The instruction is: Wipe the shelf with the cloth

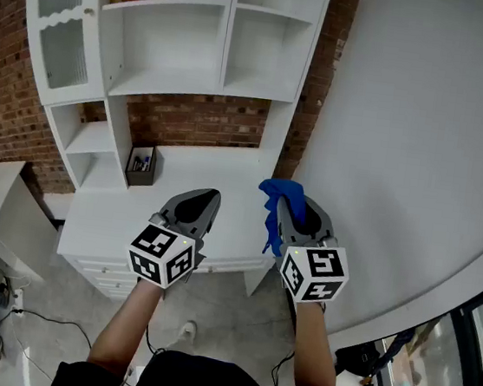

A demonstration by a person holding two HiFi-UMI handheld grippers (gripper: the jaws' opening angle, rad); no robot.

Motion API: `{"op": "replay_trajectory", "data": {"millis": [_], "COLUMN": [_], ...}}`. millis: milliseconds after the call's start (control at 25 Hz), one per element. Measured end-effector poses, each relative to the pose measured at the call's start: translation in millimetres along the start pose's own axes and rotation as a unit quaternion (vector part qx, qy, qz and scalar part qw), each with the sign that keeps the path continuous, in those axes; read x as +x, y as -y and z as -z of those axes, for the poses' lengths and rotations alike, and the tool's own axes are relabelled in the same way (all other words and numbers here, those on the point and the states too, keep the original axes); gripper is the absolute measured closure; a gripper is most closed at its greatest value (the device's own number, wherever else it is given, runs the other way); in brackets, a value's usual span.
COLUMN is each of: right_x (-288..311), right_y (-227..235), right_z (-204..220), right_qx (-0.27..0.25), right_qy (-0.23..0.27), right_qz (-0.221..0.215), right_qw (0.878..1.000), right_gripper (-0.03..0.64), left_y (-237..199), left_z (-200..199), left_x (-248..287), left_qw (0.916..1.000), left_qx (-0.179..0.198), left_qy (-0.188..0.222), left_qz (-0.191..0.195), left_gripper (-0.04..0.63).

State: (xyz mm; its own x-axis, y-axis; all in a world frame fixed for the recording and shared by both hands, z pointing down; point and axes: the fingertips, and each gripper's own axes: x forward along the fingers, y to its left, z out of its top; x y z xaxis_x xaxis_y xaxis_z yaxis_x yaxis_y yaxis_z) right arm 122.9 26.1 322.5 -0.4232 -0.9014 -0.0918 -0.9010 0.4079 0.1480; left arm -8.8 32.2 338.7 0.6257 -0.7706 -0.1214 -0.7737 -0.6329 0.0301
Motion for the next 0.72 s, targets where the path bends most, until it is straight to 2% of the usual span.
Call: {"op": "replay_trajectory", "data": {"millis": [440,720], "right_x": [-10,-23], "right_y": [8,15], "right_z": [6,17], "right_qx": [0.013,0.015], "right_qy": [-0.001,-0.019], "right_qz": [-0.008,-0.016], "right_qw": [1.0,1.0], "right_gripper": [0.52,0.518], "left_y": [12,27], "left_z": [1,6], "left_x": [7,7], "left_qw": [1.0,0.9999], "left_qx": [-0.004,-0.011], "left_qy": [-0.001,-0.001], "left_qz": [-0.002,-0.007], "left_gripper": [0.578,0.578]}}
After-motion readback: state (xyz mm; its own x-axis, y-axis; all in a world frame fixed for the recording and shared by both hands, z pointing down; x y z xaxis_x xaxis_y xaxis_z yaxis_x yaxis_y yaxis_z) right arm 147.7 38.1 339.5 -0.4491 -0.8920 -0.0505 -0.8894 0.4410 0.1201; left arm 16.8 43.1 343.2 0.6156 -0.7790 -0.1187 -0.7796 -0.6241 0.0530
